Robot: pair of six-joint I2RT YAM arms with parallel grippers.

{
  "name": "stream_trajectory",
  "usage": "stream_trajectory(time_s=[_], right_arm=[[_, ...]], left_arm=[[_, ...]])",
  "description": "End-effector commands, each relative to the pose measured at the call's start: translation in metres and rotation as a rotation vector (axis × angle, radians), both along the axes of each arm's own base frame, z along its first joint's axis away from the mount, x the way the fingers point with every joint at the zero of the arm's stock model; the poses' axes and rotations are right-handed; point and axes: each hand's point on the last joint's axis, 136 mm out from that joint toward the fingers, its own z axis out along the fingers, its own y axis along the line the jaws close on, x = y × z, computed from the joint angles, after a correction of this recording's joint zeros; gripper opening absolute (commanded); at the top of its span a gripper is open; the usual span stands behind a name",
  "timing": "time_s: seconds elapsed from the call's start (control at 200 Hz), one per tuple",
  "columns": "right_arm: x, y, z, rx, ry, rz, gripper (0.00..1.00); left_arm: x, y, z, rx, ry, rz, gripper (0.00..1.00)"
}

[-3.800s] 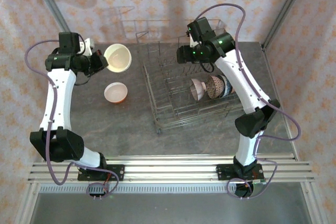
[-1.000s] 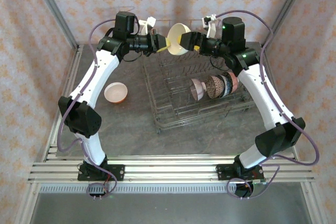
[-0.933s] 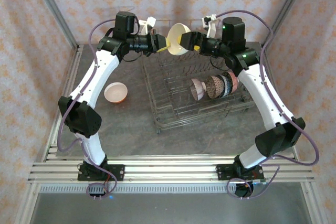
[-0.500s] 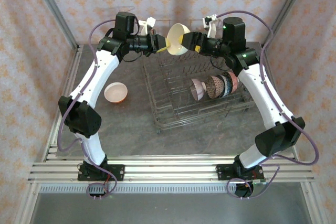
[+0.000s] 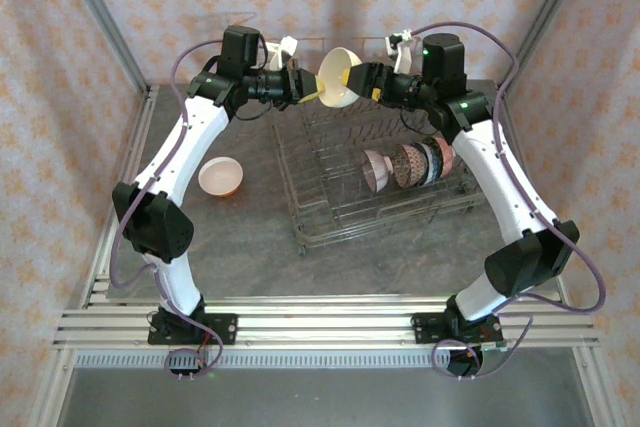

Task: Load the bowls into the dish rack

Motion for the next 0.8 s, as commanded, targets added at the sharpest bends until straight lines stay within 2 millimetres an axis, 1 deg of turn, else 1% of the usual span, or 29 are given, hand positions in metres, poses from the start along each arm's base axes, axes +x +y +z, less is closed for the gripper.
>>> stream_trajectory(time_s=[0.0, 0.17, 0.29, 0.47, 0.611, 0.796], right_arm=[[-0.002, 0.007, -0.003, -0.003, 0.003, 0.019, 0.61], [-0.003, 0.002, -0.009, -0.024, 0.01, -0.008, 0.59], [-0.002, -0.003, -0.017, -0.053, 0.026, -0.04, 0.59], [0.0, -0.009, -0.029, -0.083, 0.054, -0.077, 0.59], [0.002, -0.013, -0.039, -0.111, 0.078, -0.1, 0.59], [0.005, -0.022, -0.052, -0.169, 0.105, -0.144, 0.59]], left_arm=[[-0.014, -0.021, 0.011, -0.013, -0.058, -0.076, 0.0], [-0.014, -0.018, 0.005, 0.009, -0.051, -0.064, 0.0], [-0.013, -0.017, 0.002, 0.021, -0.046, -0.057, 0.09], [-0.013, -0.016, -0.005, 0.039, -0.034, -0.055, 0.2], [-0.013, -0.015, -0.011, 0.058, -0.025, -0.053, 0.23], [-0.014, -0.01, -0.017, 0.096, -0.024, -0.04, 0.34]])
